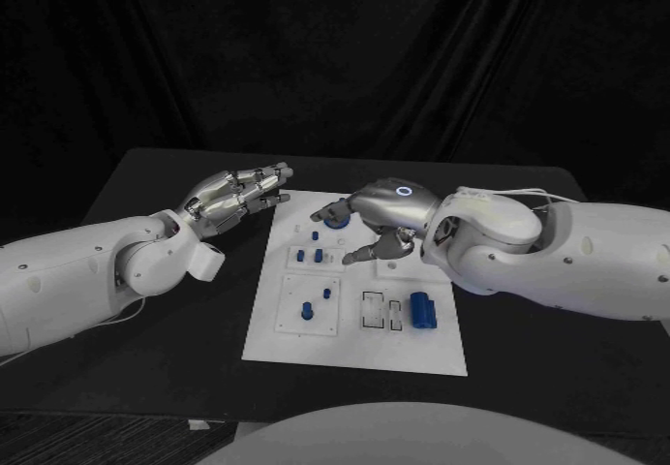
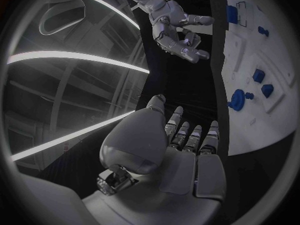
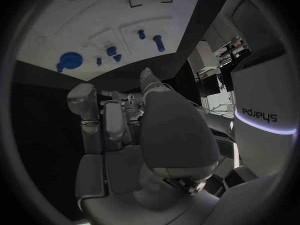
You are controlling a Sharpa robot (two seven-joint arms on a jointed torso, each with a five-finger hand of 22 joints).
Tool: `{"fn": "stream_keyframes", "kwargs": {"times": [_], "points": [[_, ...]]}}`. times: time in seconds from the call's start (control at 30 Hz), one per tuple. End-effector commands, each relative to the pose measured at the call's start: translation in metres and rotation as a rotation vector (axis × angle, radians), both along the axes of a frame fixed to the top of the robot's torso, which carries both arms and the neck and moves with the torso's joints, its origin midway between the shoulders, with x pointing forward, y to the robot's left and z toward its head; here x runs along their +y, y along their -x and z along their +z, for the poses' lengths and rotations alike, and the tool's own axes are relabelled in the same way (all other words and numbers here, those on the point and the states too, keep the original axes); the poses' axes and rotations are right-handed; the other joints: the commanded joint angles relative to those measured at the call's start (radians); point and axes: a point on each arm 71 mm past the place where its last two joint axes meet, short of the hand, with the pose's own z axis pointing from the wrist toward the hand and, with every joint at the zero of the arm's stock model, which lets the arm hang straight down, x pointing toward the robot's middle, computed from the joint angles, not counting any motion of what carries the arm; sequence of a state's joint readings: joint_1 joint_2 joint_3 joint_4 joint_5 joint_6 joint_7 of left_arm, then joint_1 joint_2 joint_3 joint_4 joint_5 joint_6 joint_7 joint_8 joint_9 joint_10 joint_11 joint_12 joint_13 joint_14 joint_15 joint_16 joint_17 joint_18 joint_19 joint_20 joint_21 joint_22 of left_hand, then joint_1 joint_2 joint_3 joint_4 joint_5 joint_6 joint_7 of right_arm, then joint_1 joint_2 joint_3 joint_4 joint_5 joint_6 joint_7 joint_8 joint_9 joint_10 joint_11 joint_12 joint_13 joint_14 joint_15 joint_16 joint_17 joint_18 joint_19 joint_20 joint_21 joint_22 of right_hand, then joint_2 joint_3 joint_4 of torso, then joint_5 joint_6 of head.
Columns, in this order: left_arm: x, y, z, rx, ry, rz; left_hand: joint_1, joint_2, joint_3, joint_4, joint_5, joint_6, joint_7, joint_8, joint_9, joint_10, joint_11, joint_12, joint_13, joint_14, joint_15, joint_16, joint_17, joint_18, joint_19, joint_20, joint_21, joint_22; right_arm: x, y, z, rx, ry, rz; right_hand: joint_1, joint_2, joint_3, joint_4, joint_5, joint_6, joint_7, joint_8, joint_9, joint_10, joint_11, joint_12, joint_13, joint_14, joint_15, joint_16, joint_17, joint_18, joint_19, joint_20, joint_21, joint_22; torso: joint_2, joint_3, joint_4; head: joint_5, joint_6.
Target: Assemble the parts on the task board
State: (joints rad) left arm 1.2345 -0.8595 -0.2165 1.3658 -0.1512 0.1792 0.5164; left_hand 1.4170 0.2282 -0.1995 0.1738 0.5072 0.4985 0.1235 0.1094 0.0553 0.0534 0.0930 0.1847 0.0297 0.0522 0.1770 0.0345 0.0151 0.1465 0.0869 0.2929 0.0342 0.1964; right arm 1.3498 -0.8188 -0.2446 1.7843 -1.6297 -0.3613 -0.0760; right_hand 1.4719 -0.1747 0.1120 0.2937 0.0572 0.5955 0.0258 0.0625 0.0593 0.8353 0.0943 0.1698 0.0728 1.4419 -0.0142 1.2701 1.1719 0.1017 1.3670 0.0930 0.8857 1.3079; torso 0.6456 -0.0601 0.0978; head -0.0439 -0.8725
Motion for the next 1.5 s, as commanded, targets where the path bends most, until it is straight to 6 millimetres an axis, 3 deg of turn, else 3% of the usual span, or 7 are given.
{"fn": "stream_keyframes", "kwargs": {"times": [0.03,0.3,0.5,0.6,0.8,1.0,1.5], "points": [[0.000,0.000,0.001,-0.014,0.019,0.010,0.000,0.008,0.004,-0.001,0.000,0.001,0.004,0.007,0.001,0.003,0.007,0.005,0.001,-0.003,0.000,0.002,0.001,-0.015,0.004,0.001,0.001,0.000,-0.020,-0.007,0.017,0.060,-0.147,-0.093,0.007,0.028,0.015,-0.006,-0.003,0.109,0.027,0.025,0.012,0.041,0.002,0.038,0.008,0.008,0.001,0.009,0.003,0.009,0.011,-0.001,0.008,0.117,-0.001,-0.0004,-0.0006,0.000,0.000],[0.000,-0.001,0.003,-0.033,0.024,0.025,-0.005,0.005,0.000,0.005,0.000,0.012,0.009,0.015,0.002,0.006,0.015,0.013,0.002,-0.012,-0.028,-0.002,-0.001,-0.016,-0.009,-0.003,-0.005,-0.023,-0.067,-0.023,0.025,0.157,-0.140,-0.280,0.032,0.073,0.023,-0.012,0.014,0.354,0.090,0.106,0.051,0.274,-0.041,0.233,0.080,0.013,-0.006,0.016,0.008,0.008,0.019,0.000,0.025,0.119,-0.005,-0.0009,-0.0009,-0.013,0.000],[0.000,-0.001,0.003,-0.041,0.028,0.030,-0.004,0.004,0.000,0.004,0.001,0.016,0.010,0.017,0.003,0.008,0.017,0.015,0.002,-0.014,-0.035,-0.003,-0.001,-0.015,-0.013,-0.005,-0.007,-0.029,-0.087,-0.024,0.012,0.294,0.016,-0.411,-0.109,0.105,-0.029,-0.009,0.062,0.467,0.058,0.143,0.083,0.369,-0.091,0.535,0.296,0.010,-0.039,-0.001,-0.010,0.013,0.011,-0.039,-0.005,0.113,-0.006,0.0003,-0.0013,-0.017,0.000],[-0.001,-0.001,0.003,-0.041,0.029,0.027,-0.004,0.004,0.000,0.004,0.001,0.017,0.011,0.017,0.003,0.008,0.017,0.016,0.002,-0.014,-0.037,-0.003,-0.002,-0.014,-0.013,-0.005,-0.007,-0.029,-0.094,-0.021,0.004,0.369,0.133,-0.479,-0.258,0.140,-0.074,-0.009,0.095,0.514,0.044,0.148,0.117,0.505,-0.105,1.091,0.985,0.057,-0.049,0.102,0.123,0.000,0.041,-0.050,0.075,0.130,-0.007,0.0008,-0.0024,-0.017,0.000],[-0.002,-0.001,0.003,-0.039,0.031,0.023,-0.003,0.005,0.000,0.004,0.001,0.015,0.011,0.017,0.003,0.008,0.017,0.015,0.002,-0.014,-0.037,-0.003,-0.001,-0.014,-0.011,-0.005,-0.006,-0.024,-0.105,-0.018,-0.010,0.467,0.339,-0.583,-0.496,0.183,-0.129,-0.003,0.093,0.585,0.011,0.190,0.198,0.735,-0.128,1.401,1.498,0.129,-0.075,0.301,0.399,-0.025,0.096,-0.070,0.250,0.164,-0.006,-0.0004,-0.0008,-0.019,0.000],[-0.001,0.000,0.003,-0.036,0.030,0.022,-0.003,0.005,0.001,0.004,0.001,0.017,0.010,0.018,0.003,0.008,0.017,0.016,0.002,-0.013,-0.035,-0.002,-0.001,-0.013,-0.008,-0.004,-0.005,-0.019,-0.110,-0.011,-0.021,0.506,0.416,-0.630,-0.536,0.201,-0.133,-0.003,0.096,0.645,-0.012,0.229,0.272,0.735,-0.143,1.401,1.498,0.129,-0.101,0.301,0.399,-0.048,0.132,-0.094,0.401,0.194,-0.004,0.0002,-0.0009,-0.014,0.000],[-0.002,0.000,0.002,-0.024,0.029,0.008,-0.003,0.006,0.001,0.005,0.001,0.016,0.011,0.018,0.003,0.008,0.017,0.015,0.002,-0.012,-0.033,-0.001,-0.001,-0.012,-0.007,-0.003,-0.004,-0.017,-0.103,0.002,-0.035,0.550,0.497,-0.631,-0.591,0.195,-0.140,-0.002,0.064,0.669,-0.019,0.216,0.311,0.735,-0.149,1.401,1.498,0.129,-0.109,0.301,0.399,-0.058,0.144,-0.102,0.475,0.207,-0.004,0.0007,-0.0007,-0.018,0.000]]}}
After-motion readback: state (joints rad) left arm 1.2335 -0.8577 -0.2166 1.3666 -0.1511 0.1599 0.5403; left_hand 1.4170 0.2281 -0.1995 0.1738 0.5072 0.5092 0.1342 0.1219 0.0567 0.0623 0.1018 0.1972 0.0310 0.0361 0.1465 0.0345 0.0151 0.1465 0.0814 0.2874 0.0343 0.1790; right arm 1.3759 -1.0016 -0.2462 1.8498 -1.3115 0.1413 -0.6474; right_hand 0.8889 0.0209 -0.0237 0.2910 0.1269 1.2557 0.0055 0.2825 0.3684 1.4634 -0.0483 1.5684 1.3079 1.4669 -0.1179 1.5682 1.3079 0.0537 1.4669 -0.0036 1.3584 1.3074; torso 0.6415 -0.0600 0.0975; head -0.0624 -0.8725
